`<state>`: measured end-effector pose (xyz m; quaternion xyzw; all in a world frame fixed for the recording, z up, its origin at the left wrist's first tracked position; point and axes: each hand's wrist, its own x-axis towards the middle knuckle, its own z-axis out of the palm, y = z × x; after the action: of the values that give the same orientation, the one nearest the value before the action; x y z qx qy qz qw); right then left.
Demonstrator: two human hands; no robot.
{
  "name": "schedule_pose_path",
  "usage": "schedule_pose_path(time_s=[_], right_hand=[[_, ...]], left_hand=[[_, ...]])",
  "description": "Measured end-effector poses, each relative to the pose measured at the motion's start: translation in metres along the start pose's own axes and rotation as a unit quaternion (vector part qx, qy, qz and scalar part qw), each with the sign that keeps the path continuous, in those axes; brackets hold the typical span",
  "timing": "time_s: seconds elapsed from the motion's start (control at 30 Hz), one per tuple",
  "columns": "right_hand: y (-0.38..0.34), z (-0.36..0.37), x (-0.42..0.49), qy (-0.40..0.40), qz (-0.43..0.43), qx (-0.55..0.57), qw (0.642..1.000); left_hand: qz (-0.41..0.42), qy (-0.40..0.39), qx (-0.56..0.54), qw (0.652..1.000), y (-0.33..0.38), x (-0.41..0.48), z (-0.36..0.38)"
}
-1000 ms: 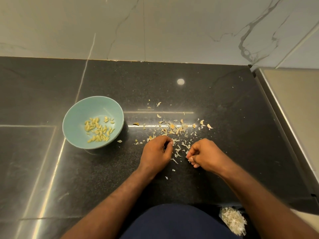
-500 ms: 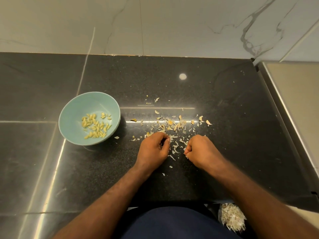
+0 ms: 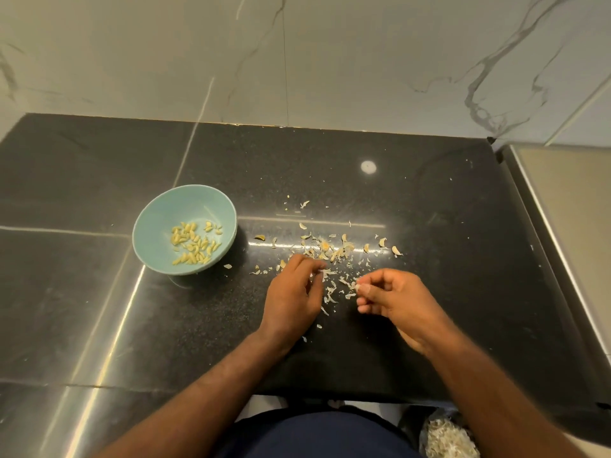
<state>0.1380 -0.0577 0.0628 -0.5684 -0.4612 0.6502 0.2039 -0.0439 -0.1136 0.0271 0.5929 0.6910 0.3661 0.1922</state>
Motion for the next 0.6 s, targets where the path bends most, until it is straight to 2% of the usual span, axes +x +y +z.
schedule_pose_path(time_s=[0.07,0.17,0.23,0.33,0.5,0.6], right_hand=[[-0.009,0.001,-0.017,-0.003,-0.025,0.139,0.990],[-0.024,0.010,-0.039,-0.032,-0.060,0.235,0.970],[-0.032,0.016,-0.049,-0.054,-0.082,0.250,0.963],[-0.041,0.020,-0.057,-0.065,-0.115,0.247,0.960],[-0.047,0.025,-0.062,-0.072,-0.159,0.202,0.964],[-0.051,0.033,-0.063,-0.066,-0.180,0.197,0.962]], left_hand=[[-0.063,0.032,-0.093,0.993,0.028,-0.008,-0.011],[-0.173,-0.002,-0.235,0.956,0.066,-0.017,-0.028],[-0.191,-0.018,-0.286,0.939,0.083,-0.022,-0.037],[-0.216,0.001,-0.345,0.913,0.097,-0.027,-0.048],[-0.228,0.021,-0.411,0.882,0.103,-0.027,-0.061],[-0.230,0.007,-0.434,0.871,0.102,-0.020,-0.069]])
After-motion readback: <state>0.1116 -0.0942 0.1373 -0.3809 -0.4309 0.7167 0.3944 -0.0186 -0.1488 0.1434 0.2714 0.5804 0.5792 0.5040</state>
